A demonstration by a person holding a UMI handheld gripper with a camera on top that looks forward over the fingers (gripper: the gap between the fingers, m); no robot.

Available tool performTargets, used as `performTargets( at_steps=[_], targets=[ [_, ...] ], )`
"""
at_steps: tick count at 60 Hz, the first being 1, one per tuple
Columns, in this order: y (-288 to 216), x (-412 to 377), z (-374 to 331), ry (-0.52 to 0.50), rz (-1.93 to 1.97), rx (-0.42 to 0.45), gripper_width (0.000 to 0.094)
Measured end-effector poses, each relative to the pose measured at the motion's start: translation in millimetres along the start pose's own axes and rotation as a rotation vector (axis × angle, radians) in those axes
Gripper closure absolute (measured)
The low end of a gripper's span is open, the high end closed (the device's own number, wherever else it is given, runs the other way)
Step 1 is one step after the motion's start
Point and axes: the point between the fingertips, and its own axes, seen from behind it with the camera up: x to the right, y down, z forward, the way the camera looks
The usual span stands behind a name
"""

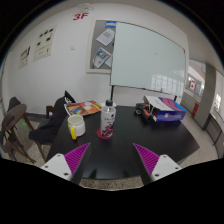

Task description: Pour water

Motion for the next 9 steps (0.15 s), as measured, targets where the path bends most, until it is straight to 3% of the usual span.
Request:
performTargets(
  at_steps=[9],
  targets=[
    [1.4,-2.2,-10.6,0.012,0.001,0.001,0.0089]
  ],
)
